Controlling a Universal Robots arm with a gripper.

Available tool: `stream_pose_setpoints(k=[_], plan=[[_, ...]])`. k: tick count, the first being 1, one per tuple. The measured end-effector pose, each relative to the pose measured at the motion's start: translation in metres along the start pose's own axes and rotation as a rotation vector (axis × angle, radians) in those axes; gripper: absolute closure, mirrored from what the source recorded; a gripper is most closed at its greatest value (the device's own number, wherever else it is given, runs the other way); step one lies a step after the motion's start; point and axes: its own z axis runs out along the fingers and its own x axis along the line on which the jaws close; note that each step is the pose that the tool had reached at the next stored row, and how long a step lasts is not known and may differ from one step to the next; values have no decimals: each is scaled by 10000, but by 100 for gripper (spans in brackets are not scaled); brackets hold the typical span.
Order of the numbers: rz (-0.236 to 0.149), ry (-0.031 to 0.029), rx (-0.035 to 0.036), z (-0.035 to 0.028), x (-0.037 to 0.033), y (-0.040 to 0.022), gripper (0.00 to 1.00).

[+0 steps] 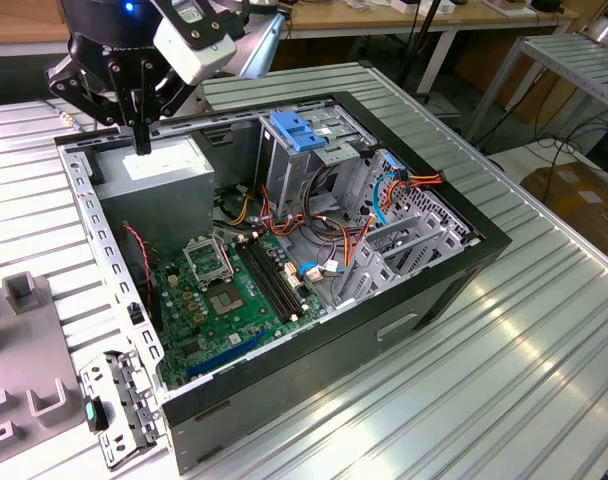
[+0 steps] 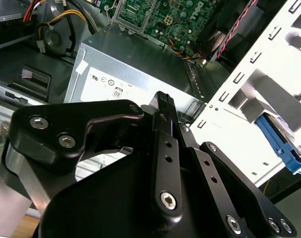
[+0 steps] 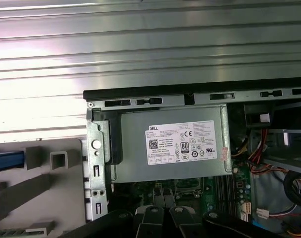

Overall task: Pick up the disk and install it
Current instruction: 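Reach for the disk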

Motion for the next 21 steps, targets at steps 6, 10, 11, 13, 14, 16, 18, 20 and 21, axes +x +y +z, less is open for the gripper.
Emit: stream_pose_setpoints(k=[6, 10, 11, 13, 14, 16, 18, 20, 21], plan=[[0, 0, 0, -2, 47, -3, 89], [-1, 1, 0, -3, 96, 1, 89], [-2, 0, 0, -3, 109, 5, 89], [0, 1, 1, -3, 135, 18, 89], [0, 0, 0, -3, 144, 22, 89], [0, 1, 1, -3, 160, 30, 89], [0, 0, 0, -3, 184, 37, 89], [-1, 1, 1, -5, 233, 39, 89], [-1, 0, 0, -5, 259, 39, 89]])
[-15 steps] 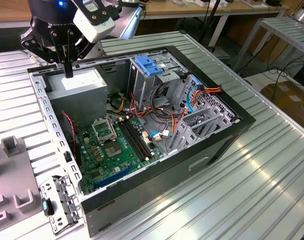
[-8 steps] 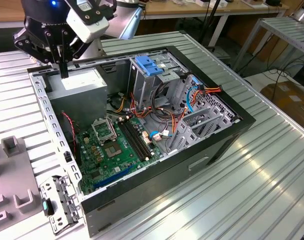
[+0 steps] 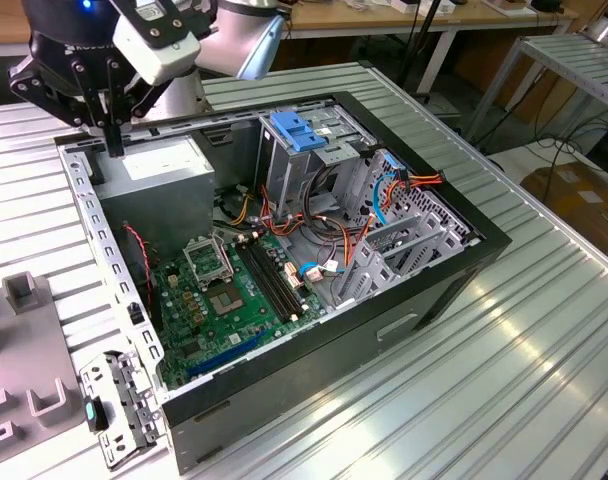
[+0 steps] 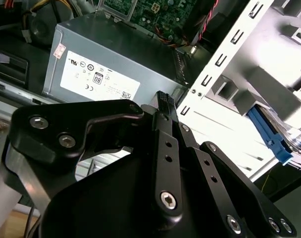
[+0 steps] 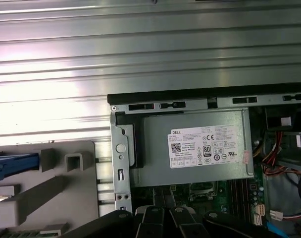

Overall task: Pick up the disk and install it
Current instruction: 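Reach for the disk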

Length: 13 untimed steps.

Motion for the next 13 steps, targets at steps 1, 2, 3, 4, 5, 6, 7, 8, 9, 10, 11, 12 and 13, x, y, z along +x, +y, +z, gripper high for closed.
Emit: stream_pose_setpoints(k=[1, 2, 3, 4, 5, 6, 7, 8, 9, 10, 11, 12, 13], plan=[[0, 0, 0, -1, 20, 0, 89], [1, 0, 0, -1, 35, 0, 89], [1, 0, 0, -1, 55, 0, 89], [1, 0, 0, -2, 73, -2, 89], [1, 0, 0, -2, 102, -4, 89], [1, 0, 0, -3, 125, -5, 89], [1, 0, 0, -4, 144, -6, 89], [0, 0, 0, -4, 165, -7, 89], [0, 0, 0, -5, 180, -7, 89], [1, -1, 0, -5, 199, -7, 89], [1, 0, 1, -6, 224, -7, 89], [1, 1, 1, -7, 239, -6, 89], [1, 0, 1, -7, 252, -6, 89]])
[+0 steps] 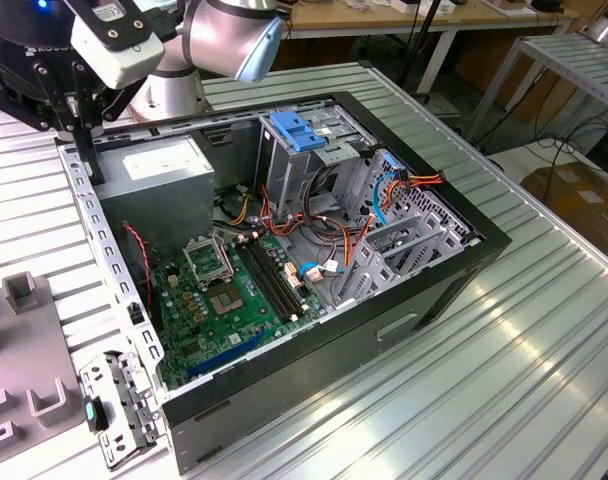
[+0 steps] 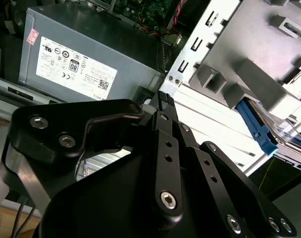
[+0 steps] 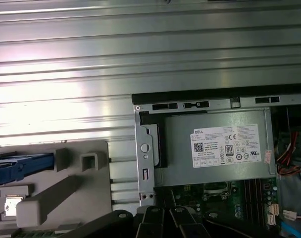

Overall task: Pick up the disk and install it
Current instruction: 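Reach for the disk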

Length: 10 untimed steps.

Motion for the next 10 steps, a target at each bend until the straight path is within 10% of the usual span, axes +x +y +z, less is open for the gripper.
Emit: stream_pose_setpoints(k=[10], plan=[[0, -1, 0, -4, 169, -1, 89]])
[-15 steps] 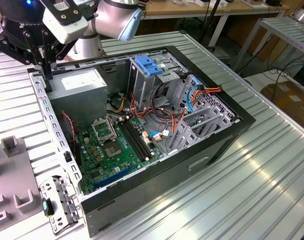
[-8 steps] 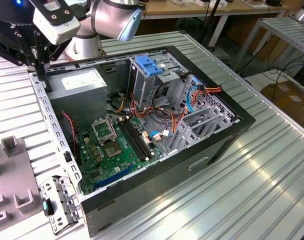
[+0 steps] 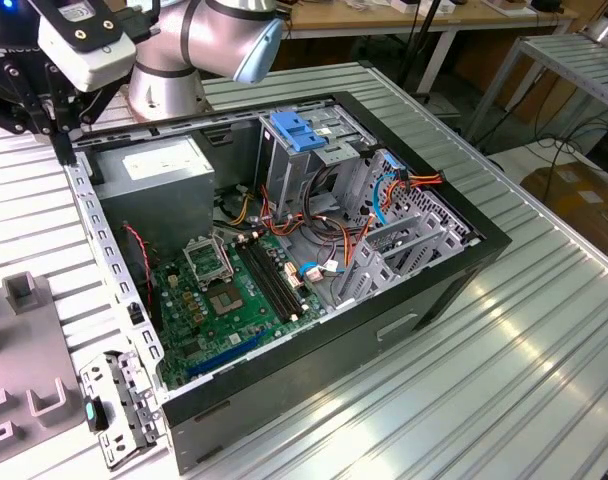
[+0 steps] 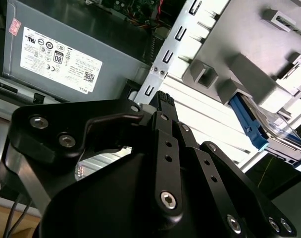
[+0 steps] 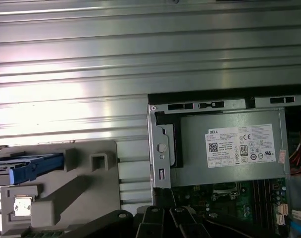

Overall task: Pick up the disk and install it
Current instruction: 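Reach for the disk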

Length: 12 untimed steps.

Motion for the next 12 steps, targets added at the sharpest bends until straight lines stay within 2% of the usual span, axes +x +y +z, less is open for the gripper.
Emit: stream_pose_setpoints(k=[5, 12], plan=[[-1, 0, 0, -4, 138, 0, 89], [-1, 0, 0, -6, 250, 0, 89]])
